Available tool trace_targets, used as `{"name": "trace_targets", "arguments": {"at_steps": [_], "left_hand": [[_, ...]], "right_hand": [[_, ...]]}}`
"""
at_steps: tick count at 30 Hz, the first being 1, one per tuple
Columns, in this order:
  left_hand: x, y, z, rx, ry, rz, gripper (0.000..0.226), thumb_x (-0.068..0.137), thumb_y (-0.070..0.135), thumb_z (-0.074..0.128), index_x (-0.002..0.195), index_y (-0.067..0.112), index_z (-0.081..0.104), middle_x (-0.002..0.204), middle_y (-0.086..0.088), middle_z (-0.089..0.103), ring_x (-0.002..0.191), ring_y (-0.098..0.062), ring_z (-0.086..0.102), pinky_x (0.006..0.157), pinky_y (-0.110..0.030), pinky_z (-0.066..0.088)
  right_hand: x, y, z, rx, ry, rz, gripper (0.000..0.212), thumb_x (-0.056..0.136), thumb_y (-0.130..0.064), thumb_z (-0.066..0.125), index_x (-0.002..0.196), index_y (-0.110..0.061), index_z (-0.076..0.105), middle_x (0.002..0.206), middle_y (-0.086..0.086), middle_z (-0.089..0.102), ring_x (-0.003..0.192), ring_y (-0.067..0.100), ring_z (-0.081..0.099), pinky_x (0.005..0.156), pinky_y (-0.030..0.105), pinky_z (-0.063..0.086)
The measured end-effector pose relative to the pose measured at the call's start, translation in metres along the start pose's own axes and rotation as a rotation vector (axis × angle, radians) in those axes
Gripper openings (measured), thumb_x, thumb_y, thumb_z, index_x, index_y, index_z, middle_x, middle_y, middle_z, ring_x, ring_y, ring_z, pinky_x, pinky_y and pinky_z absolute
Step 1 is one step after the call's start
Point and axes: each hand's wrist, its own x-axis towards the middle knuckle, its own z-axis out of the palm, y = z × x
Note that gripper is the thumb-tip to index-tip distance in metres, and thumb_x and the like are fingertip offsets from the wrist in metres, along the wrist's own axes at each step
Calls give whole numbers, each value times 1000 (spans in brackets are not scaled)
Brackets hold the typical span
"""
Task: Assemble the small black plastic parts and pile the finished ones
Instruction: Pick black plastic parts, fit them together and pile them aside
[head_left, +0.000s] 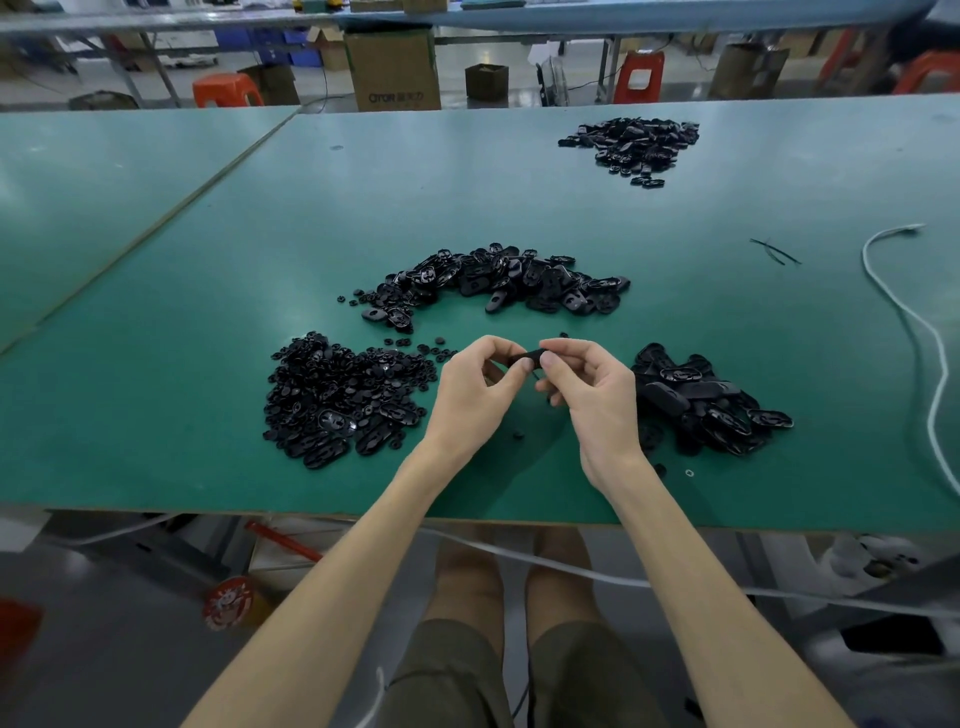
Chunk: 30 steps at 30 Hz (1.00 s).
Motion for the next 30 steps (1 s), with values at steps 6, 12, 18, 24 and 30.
{"name": "trace_targets", "arguments": {"at_steps": [6, 12, 18, 24, 30], "left_hand": [[5, 26, 4, -59, 58, 66, 5, 91, 21, 76, 91, 25, 72, 85, 15, 72, 79, -6, 65, 66, -19, 46], [13, 73, 38, 108, -166, 194, 8, 83, 28, 84, 87, 30, 77, 85, 15, 65, 80, -1, 59, 85, -31, 51], [13, 89, 77, 389, -345, 318, 10, 93, 30, 74, 100, 25, 79, 95, 8, 68, 86, -14, 60, 91, -36, 45], [21, 92, 83, 458, -410, 278, 14, 95, 23, 69, 106, 22, 77, 102, 9, 75, 97, -17, 66, 97, -39, 46], [22, 79, 81, 268, -157, 129, 17, 98, 21, 63, 108, 17, 76, 111, -3, 68, 105, -21, 62, 102, -42, 44]], "right_hand": [[-1, -2, 4, -109, -86, -13, 22, 100, -4, 63, 109, -22, 71, 97, -7, 78, 83, 5, 73, 71, 25, 53], [-4, 3, -1, -193, -61, 97, 29, 101, 11, 50, 128, 10, 59, 118, 18, 69, 103, 25, 63, 90, 33, 51], [-11, -4, -8, 19, -213, 44, 31, 107, 3, 45, 136, 11, 51, 118, 17, 61, 88, 3, 68, 78, 19, 55], [-4, -1, -7, 50, -161, 111, 31, 106, 2, 50, 136, 8, 53, 108, 10, 65, 87, -1, 68, 75, 16, 54], [-6, -5, -3, 132, -50, 139, 35, 113, -18, 32, 133, 2, 53, 106, 12, 62, 87, 14, 67, 75, 26, 58]]}}
